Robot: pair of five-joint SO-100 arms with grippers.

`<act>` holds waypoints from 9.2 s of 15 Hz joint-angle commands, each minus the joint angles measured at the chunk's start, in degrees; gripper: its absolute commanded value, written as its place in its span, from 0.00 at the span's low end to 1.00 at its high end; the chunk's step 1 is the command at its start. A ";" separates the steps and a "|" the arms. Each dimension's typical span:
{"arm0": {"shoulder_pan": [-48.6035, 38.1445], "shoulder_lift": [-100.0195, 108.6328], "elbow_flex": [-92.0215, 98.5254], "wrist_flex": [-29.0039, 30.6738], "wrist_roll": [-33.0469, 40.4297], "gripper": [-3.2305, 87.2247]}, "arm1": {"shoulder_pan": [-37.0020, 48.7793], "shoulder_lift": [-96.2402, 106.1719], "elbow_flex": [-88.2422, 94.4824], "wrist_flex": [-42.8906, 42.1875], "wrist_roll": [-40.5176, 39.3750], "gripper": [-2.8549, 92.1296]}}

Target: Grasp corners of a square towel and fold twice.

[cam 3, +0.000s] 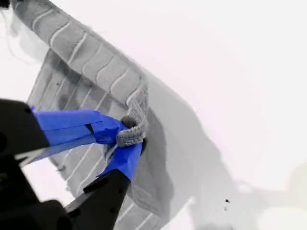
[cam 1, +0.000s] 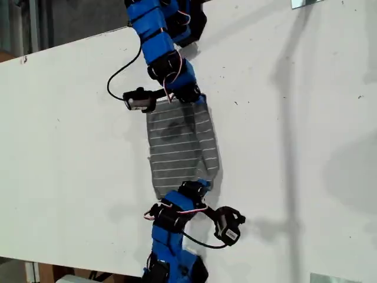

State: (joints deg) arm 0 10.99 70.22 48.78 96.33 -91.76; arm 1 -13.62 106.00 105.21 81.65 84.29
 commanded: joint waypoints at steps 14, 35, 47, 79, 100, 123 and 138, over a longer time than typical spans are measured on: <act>-36.12 11.78 23.03 -4.39 24.08 0.04 | 36.65 3.87 2.46 -3.96 -24.08 0.03; -25.14 13.10 27.86 -3.78 18.46 0.25 | 28.30 -1.76 6.86 -5.01 -23.47 0.29; -34.72 30.50 34.45 0.09 23.73 0.33 | 39.11 -7.65 13.27 -12.39 -29.00 0.35; -19.25 32.87 39.37 -7.56 19.16 0.34 | 45.09 22.76 -1.76 20.48 -8.26 0.03; -23.73 35.60 56.78 -13.10 10.28 0.36 | 23.12 24.35 19.69 -3.96 -15.38 0.42; -13.45 128.41 129.90 -21.36 5.80 0.34 | 4.04 82.71 56.78 3.96 4.31 0.26; -4.66 128.50 129.99 -21.62 31.73 0.23 | 4.48 82.71 56.78 3.96 4.22 0.26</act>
State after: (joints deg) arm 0 6.06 198.28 178.42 75.06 -60.56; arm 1 -9.40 188.44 163.04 84.90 89.12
